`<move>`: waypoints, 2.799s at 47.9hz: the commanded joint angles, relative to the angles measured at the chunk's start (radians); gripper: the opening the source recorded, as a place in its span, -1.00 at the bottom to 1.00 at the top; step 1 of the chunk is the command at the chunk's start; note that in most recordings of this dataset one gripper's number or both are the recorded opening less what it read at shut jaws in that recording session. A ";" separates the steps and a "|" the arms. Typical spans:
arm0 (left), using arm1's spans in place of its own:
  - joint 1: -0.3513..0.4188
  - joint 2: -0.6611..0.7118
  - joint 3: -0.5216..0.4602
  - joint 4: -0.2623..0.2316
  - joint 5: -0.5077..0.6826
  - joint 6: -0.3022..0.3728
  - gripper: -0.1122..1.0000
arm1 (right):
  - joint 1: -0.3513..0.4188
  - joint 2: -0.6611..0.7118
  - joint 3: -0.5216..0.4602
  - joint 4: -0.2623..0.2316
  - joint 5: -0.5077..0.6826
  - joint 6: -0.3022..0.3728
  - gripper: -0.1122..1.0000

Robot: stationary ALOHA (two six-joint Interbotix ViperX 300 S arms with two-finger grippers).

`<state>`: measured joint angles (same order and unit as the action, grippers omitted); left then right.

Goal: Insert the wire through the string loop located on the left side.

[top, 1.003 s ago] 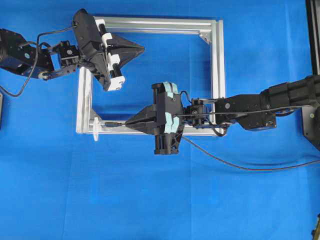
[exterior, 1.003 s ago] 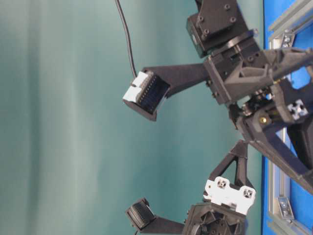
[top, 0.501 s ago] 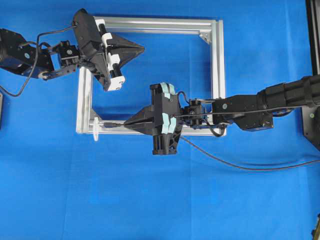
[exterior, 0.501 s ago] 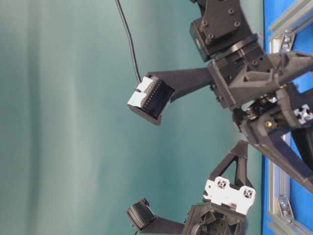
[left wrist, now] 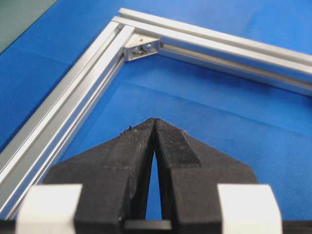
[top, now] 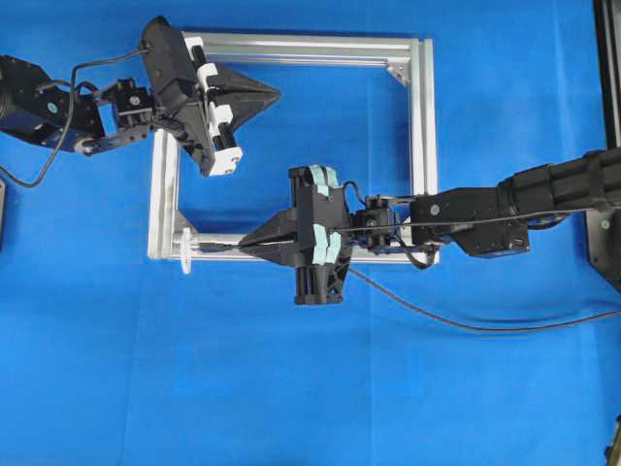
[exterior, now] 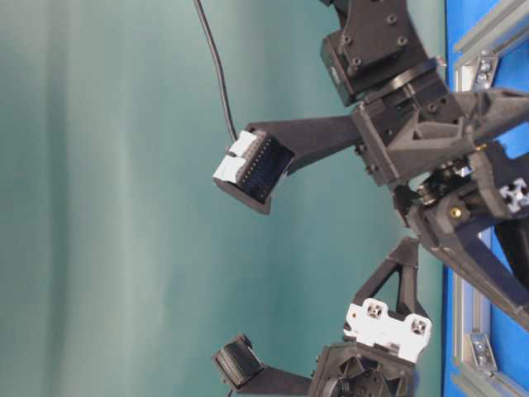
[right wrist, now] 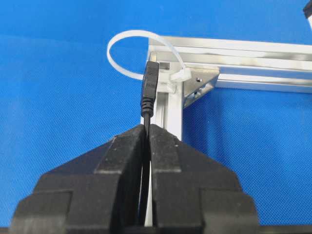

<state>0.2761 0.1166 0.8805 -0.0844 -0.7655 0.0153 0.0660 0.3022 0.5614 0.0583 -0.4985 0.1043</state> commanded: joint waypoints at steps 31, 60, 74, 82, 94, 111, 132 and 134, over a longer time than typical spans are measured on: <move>0.002 -0.034 -0.008 0.003 -0.005 0.000 -0.79 | 0.002 -0.017 -0.020 0.002 -0.006 0.000 -0.97; 0.002 -0.034 -0.009 0.003 -0.005 0.000 -0.79 | 0.003 -0.017 -0.020 -0.002 -0.005 0.000 -0.97; 0.002 -0.034 -0.008 0.003 -0.005 0.000 -0.79 | 0.003 -0.017 -0.018 -0.002 -0.003 0.000 -0.97; 0.002 -0.034 -0.008 0.003 -0.005 0.000 -0.79 | 0.003 -0.017 -0.020 -0.002 -0.005 0.000 -0.97; 0.002 -0.034 -0.008 0.003 -0.005 0.000 -0.79 | 0.005 -0.015 -0.020 0.000 -0.005 0.000 -0.97; 0.002 -0.034 -0.008 0.003 -0.003 0.002 -0.79 | 0.008 0.018 -0.064 -0.002 -0.005 -0.002 -0.97; 0.002 -0.034 -0.006 0.003 -0.005 0.000 -0.79 | -0.011 0.095 -0.163 -0.002 -0.003 -0.005 -0.97; 0.002 -0.034 -0.006 0.003 -0.005 0.000 -0.79 | -0.012 0.104 -0.173 -0.002 -0.003 -0.006 -0.97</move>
<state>0.2761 0.1166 0.8805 -0.0844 -0.7655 0.0153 0.0598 0.4188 0.4234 0.0583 -0.4985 0.1012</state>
